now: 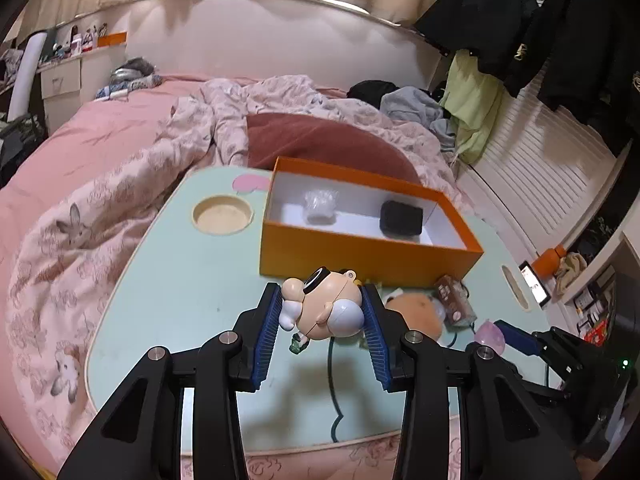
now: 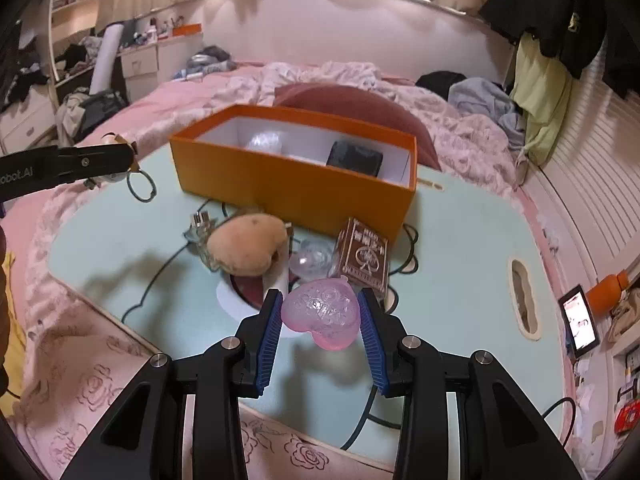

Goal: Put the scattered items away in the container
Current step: 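Carry heart and figurine into the orange box and open both tools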

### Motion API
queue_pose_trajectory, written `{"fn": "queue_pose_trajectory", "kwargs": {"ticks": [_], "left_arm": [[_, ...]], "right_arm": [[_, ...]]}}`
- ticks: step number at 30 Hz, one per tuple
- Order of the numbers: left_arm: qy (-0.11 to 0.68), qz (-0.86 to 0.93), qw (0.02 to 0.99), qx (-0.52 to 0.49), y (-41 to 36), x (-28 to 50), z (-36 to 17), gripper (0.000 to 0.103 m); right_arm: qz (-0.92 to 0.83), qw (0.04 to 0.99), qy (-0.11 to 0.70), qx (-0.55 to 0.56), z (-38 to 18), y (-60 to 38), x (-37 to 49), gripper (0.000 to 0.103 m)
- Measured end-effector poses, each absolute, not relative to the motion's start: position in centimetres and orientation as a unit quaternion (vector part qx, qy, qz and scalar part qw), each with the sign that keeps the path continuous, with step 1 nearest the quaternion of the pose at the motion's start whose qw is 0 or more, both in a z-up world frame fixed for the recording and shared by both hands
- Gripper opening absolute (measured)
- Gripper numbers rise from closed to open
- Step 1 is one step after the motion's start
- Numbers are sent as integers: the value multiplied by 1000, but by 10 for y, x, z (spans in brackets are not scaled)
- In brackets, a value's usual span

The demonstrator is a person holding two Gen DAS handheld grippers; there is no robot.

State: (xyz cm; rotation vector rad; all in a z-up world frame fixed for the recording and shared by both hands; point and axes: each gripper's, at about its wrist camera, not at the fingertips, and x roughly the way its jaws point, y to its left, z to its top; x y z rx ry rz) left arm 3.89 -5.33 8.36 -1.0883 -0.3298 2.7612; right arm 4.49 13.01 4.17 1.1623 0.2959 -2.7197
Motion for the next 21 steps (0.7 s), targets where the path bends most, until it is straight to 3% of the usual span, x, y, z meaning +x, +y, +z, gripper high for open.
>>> {"fn": "queue_pose_trajectory", "kwargs": {"ticks": [14, 21], "left_arm": [[-68, 935, 66, -343, -40, -34, 118, 42], [-46, 928, 68, -364, -32, -95, 94, 42]], "right_arm": [[-936, 107, 89, 323, 93, 130, -37, 37], [-933, 116, 87, 329, 83, 126, -90, 37]]}}
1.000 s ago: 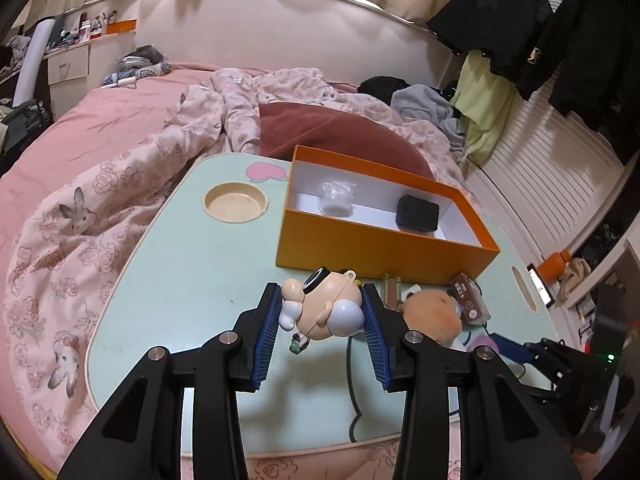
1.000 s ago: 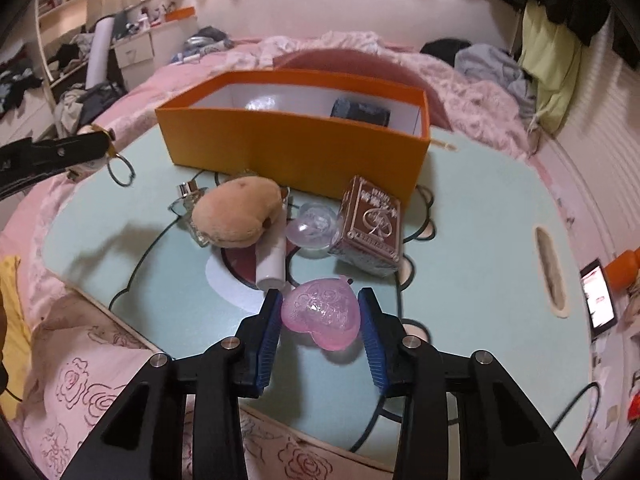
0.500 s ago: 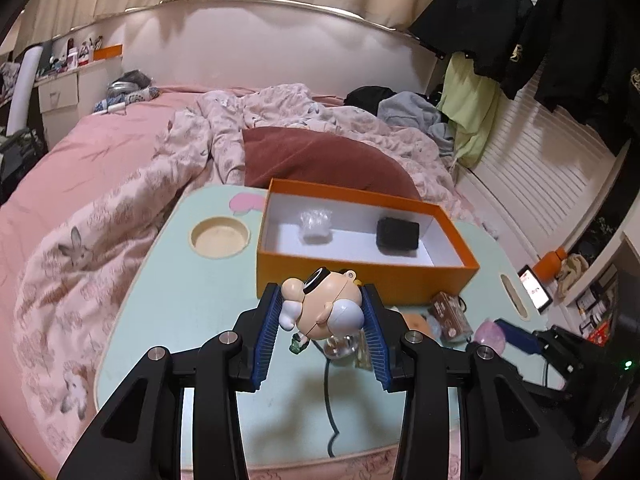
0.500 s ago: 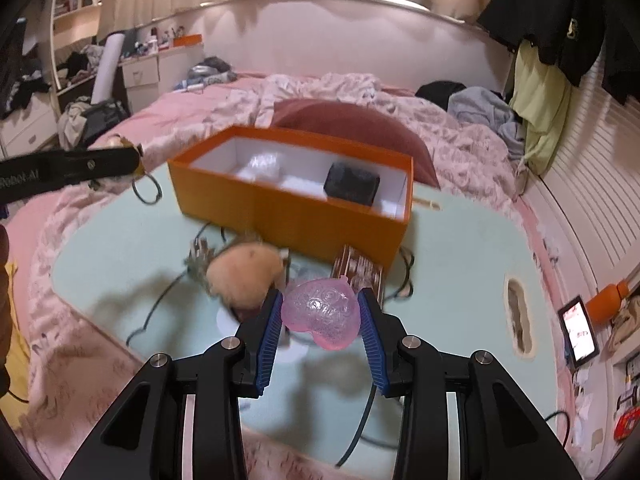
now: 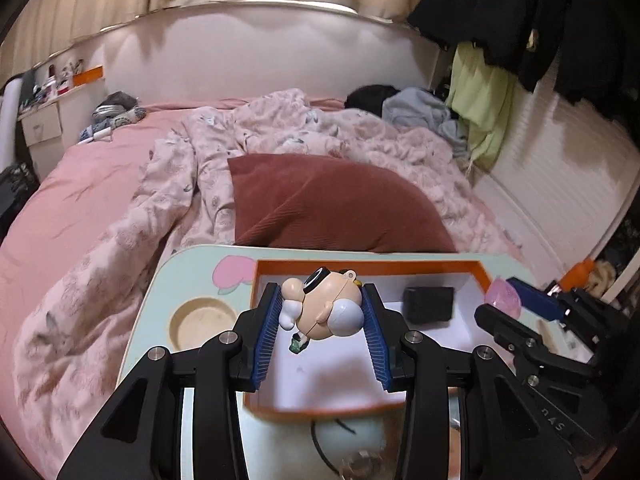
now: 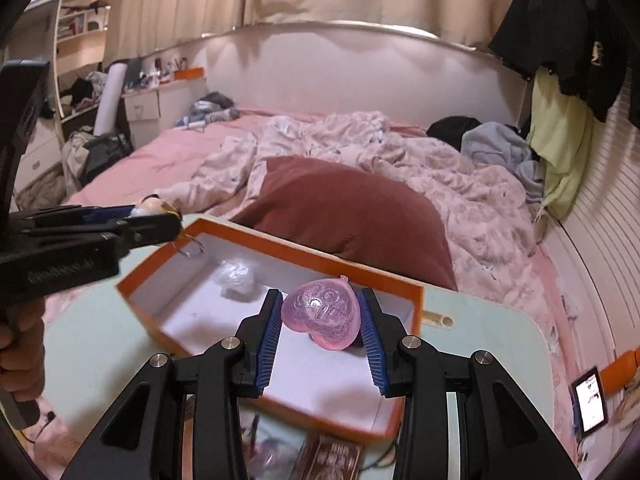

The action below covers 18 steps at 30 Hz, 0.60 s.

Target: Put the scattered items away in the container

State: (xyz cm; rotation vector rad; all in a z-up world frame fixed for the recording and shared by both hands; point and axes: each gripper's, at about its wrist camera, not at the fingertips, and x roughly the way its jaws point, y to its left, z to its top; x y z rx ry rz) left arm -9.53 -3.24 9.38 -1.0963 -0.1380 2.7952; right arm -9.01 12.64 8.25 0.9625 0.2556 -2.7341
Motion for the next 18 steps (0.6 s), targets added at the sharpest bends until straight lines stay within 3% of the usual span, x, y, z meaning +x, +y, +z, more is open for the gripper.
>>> {"fn": "queue_pose_trajectory", "kwargs": {"ticks": [10, 12, 14, 18], "left_arm": [[-64, 903, 92, -415, -33, -119, 66, 44], [-64, 903, 86, -415, -35, -118, 68, 54], [-55, 911, 77, -401, -37, -111, 72, 56], [-59, 921, 84, -376, -43, -89, 85, 56]], "right_arm": [[-925, 113, 83, 353, 59, 125, -109, 38], [-927, 113, 79, 350, 62, 125, -106, 44], [-929, 115, 69, 345, 66, 127, -101, 55], [-930, 131, 25, 342, 78, 136, -82, 55]]}}
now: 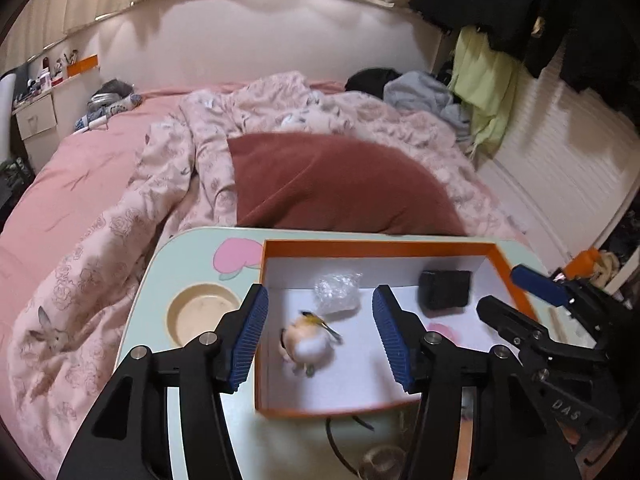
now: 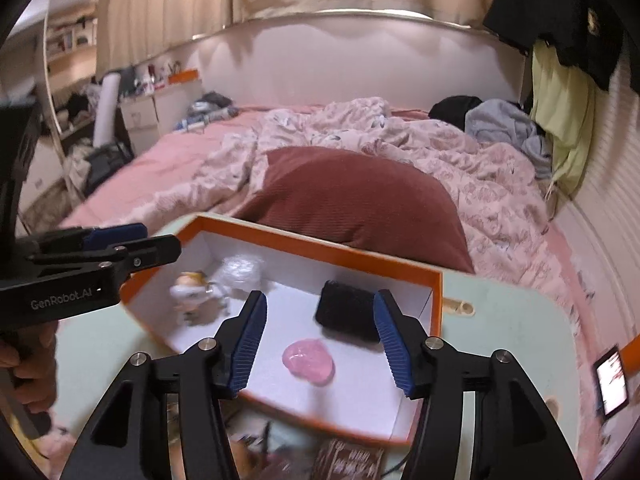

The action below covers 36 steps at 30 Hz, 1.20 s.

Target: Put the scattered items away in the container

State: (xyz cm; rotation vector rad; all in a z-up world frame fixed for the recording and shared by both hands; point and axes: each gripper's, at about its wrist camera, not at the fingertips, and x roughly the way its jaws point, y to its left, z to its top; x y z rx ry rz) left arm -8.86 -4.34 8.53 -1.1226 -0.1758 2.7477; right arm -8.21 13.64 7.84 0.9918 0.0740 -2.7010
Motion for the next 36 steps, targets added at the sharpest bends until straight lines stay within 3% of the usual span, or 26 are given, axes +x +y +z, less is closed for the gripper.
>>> {"fn": "queue_pose_trajectory", "kwargs": {"ticks": [5, 8, 13, 18, 23, 27, 29, 30, 36], "left_arm": [[-45, 926, 94, -362, -39, -48, 98, 56], [-22, 928, 85, -361, -32, -21, 96, 72], [-28, 921, 89, -379, -25, 26, 79, 72], [-7, 921, 42, -387, -20, 49, 48, 72], [-20, 888, 31, -457, -20, 36, 11, 73], [-11, 889, 13, -457, -17, 39, 4, 89], [-9, 887, 18, -461, -15, 38, 1, 100], [-9, 885, 19, -465, -15, 38, -1, 103], [-10, 887, 20, -462, -14, 38, 0, 103]], "right_arm": [[-921, 158, -30, 355, 88, 145, -42, 60], [-912, 137, -27, 385, 82, 145, -8, 61], [-900, 117, -2, 419, 58, 147, 38, 72], [-895, 66, -1, 441, 33, 160, 47, 72], [-882, 32, -20, 470, 14, 173, 44, 72], [-881, 12, 0, 472, 5, 174, 49, 78], [-878, 8, 14, 478, 1, 171, 48, 94], [-877, 12, 15, 480, -1, 171, 47, 95], [-876, 18, 16, 481, -3, 169, 46, 99]]}}
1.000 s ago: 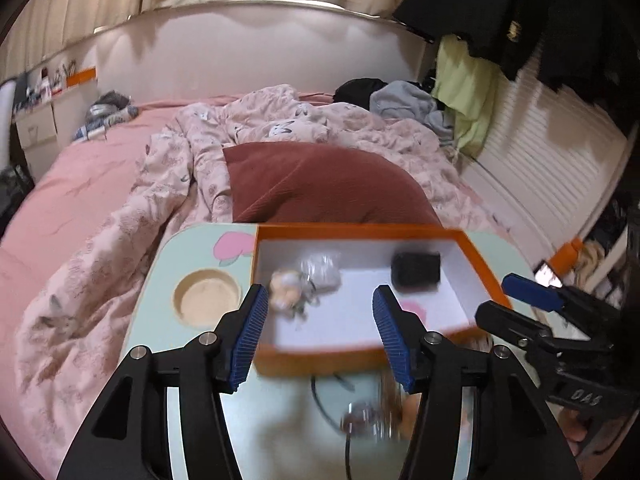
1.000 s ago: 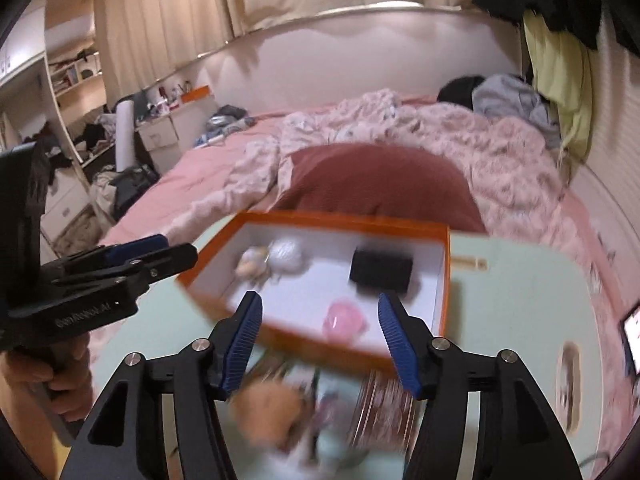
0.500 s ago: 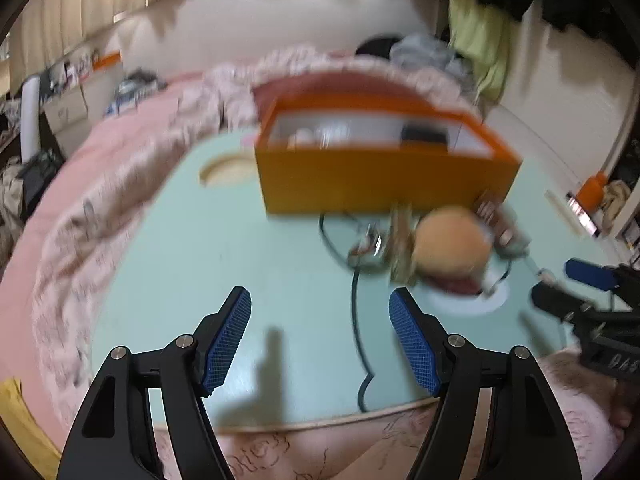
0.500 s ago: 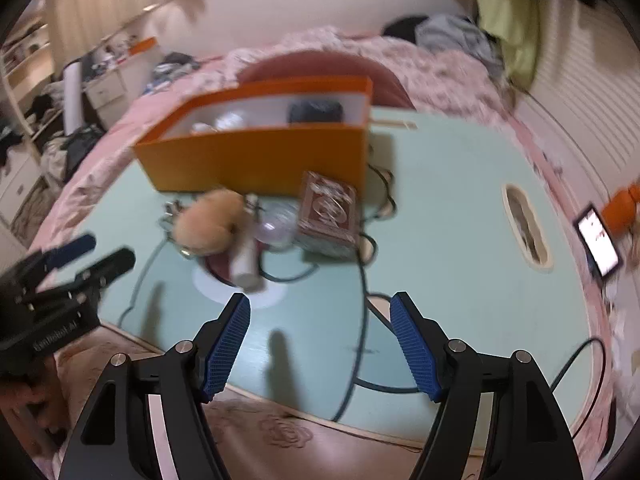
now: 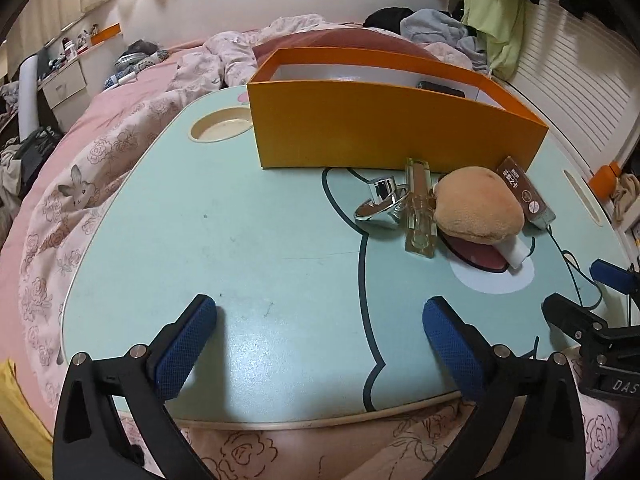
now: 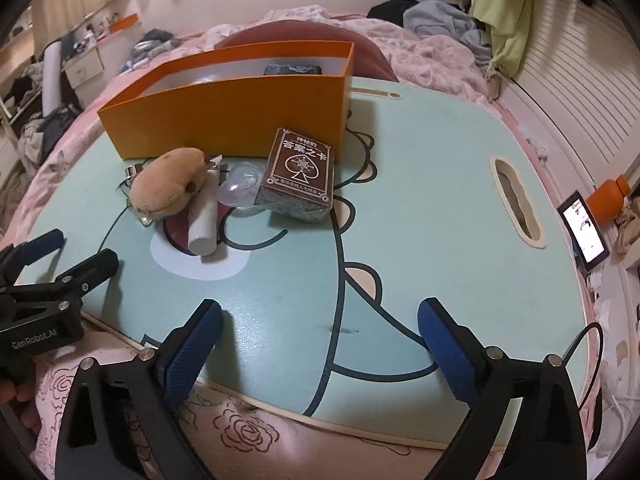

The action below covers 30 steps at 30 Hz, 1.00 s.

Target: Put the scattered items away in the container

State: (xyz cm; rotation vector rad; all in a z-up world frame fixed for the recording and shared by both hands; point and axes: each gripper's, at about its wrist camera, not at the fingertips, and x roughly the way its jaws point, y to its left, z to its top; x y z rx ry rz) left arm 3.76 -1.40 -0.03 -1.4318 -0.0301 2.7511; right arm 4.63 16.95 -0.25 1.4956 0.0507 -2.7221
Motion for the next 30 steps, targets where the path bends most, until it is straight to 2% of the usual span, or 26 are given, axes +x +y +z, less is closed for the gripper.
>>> {"fn": "queue_pose_trajectory", "kwargs": {"ticks": [7, 8, 9, 11, 14, 17, 19, 20, 23, 27, 29, 30], "left_arm": [[-23, 889, 28, -456, -17, 40, 3, 101], [-32, 890, 34, -454, -19, 40, 6, 93], [-45, 891, 47, -450, -22, 39, 9, 80], [-76, 889, 68, -447, -29, 31, 16, 68], [-132, 886, 79, -437, -43, 12, 23, 66], [-154, 882, 91, -435, -42, -2, 24, 65], [-143, 885, 93, -433, -36, -7, 24, 62], [-127, 887, 92, -435, -30, -11, 22, 54], [-101, 879, 84, -458, -19, -20, 12, 38], [-68, 887, 68, -452, -18, -17, 10, 37], [-60, 890, 56, -448, -21, -16, 9, 30], [-63, 890, 58, -448, -23, -15, 9, 30]], "right_arm": [[-876, 19, 15, 481, -2, 169, 47, 99], [-877, 20, 15, 481, -2, 169, 47, 99], [-877, 20, 15, 480, -2, 168, 47, 99], [-877, 21, 14, 479, -2, 168, 48, 99], [-877, 21, 14, 479, -2, 168, 48, 99], [-878, 21, 14, 479, -2, 168, 48, 99], [-878, 21, 14, 479, -2, 168, 48, 99], [-878, 21, 14, 479, -2, 168, 48, 99], [-877, 21, 14, 479, -2, 168, 48, 99], [-878, 21, 14, 479, -2, 168, 48, 99], [-878, 20, 14, 478, -2, 168, 48, 99], [-878, 21, 13, 478, -1, 168, 48, 99]]}}
